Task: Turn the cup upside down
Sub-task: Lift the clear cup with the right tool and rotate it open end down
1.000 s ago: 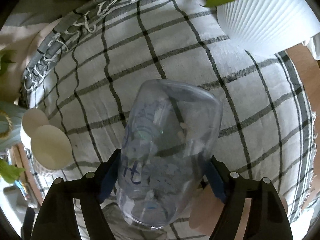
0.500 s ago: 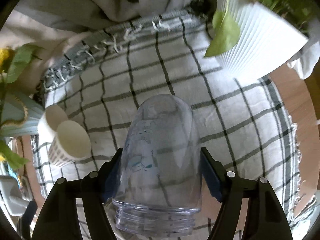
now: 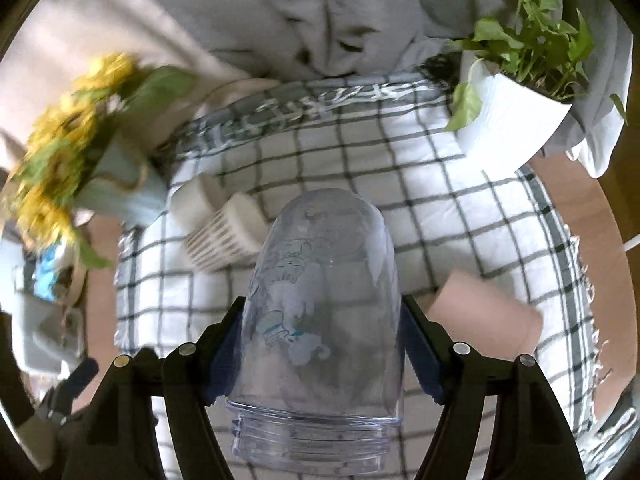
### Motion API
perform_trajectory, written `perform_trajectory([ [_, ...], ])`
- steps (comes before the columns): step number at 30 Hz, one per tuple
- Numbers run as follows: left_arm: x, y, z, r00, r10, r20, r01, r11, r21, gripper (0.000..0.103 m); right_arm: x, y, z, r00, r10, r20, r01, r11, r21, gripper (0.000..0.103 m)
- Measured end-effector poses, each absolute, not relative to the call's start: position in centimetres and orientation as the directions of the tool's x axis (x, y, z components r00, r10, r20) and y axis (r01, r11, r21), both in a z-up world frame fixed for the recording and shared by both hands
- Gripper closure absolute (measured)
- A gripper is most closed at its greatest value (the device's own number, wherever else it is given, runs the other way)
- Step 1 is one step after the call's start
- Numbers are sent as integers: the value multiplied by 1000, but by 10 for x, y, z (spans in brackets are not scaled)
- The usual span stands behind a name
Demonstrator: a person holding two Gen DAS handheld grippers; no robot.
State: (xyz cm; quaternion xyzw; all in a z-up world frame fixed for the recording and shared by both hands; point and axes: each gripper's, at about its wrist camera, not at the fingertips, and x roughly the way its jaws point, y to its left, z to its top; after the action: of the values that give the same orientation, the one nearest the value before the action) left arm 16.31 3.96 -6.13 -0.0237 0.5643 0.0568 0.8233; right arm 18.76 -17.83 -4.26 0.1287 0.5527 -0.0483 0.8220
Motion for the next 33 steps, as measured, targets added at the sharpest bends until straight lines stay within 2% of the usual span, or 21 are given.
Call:
perform_trajectory([
  [13, 104, 99, -91, 287, 111, -951, -111, 990, 82, 0, 133, -100, -62, 356, 114, -928, 162, 970, 181, 30],
  [23, 93, 140, -124, 200, 137, -970, -141, 984, 110, 0, 121, -53, -114, 260, 144, -955, 146, 972, 186, 30],
  [33, 90, 152, -139, 164, 147, -975, -152, 981, 122, 0, 120, -33, -140, 225, 126, -966, 135, 978, 159, 30],
])
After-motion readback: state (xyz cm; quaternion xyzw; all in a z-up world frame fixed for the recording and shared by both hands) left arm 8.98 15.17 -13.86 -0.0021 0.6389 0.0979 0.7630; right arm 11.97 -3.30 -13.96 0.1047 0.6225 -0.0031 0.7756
